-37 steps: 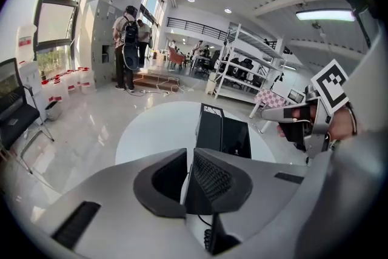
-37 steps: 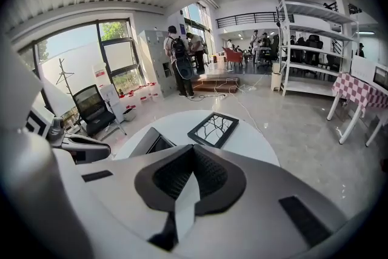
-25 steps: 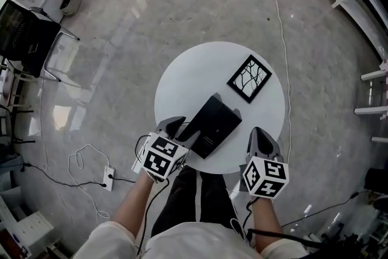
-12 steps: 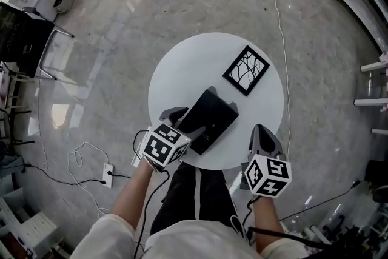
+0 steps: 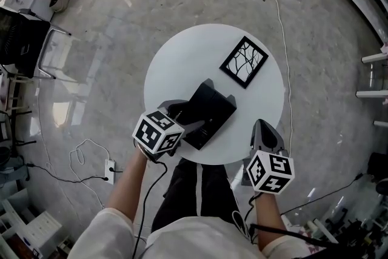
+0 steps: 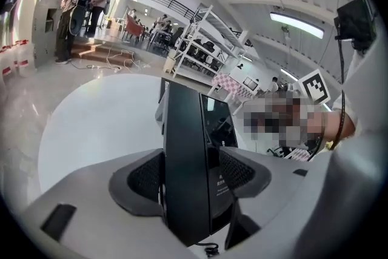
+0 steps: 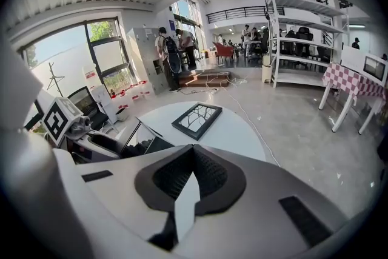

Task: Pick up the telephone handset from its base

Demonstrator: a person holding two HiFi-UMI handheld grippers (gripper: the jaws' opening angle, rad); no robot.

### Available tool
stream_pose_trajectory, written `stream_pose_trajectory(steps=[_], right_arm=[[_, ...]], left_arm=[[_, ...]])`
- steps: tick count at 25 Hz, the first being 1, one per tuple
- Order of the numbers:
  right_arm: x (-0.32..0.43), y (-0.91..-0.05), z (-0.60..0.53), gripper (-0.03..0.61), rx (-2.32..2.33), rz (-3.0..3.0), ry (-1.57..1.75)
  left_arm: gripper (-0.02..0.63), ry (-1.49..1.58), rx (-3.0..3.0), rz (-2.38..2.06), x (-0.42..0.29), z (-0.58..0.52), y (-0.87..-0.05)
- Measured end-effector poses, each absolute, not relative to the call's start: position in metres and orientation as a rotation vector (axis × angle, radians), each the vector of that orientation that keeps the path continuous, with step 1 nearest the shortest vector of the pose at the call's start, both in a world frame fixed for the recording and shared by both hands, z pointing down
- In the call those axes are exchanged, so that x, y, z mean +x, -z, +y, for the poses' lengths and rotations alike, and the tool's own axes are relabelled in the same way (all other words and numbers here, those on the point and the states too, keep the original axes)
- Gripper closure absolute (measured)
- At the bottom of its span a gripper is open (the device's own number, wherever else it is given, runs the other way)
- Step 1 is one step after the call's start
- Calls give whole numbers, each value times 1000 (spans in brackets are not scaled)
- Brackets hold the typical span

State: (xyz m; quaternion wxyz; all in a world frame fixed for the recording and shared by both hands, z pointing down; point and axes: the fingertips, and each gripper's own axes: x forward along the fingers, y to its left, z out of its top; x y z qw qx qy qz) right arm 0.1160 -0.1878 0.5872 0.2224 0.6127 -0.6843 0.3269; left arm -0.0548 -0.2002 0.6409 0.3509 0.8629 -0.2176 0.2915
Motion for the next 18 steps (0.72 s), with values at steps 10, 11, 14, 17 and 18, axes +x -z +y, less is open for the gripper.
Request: stream_pose_trajectory(steps=[10, 11, 14, 17, 18], right_arm=[[109, -589, -190, 555, 1664, -1913, -906], [108, -588, -190, 555, 1662, -1915, -905], [108, -588, -189, 554, 1659, -1914, -907], [111, -591, -187, 554, 1661, -1909, -914], [110, -592, -186, 555, 1661, -1908, -917]], left_arm=[[353, -842, 2218, -668, -59, -200, -636], [361, -838, 2214, -674, -61, -199, -635], [413, -814, 2204, -689, -65, -199, -632], [416, -809, 2200, -703, -67, -198, -634], [416, -809, 2200, -708, -67, -197, -634]])
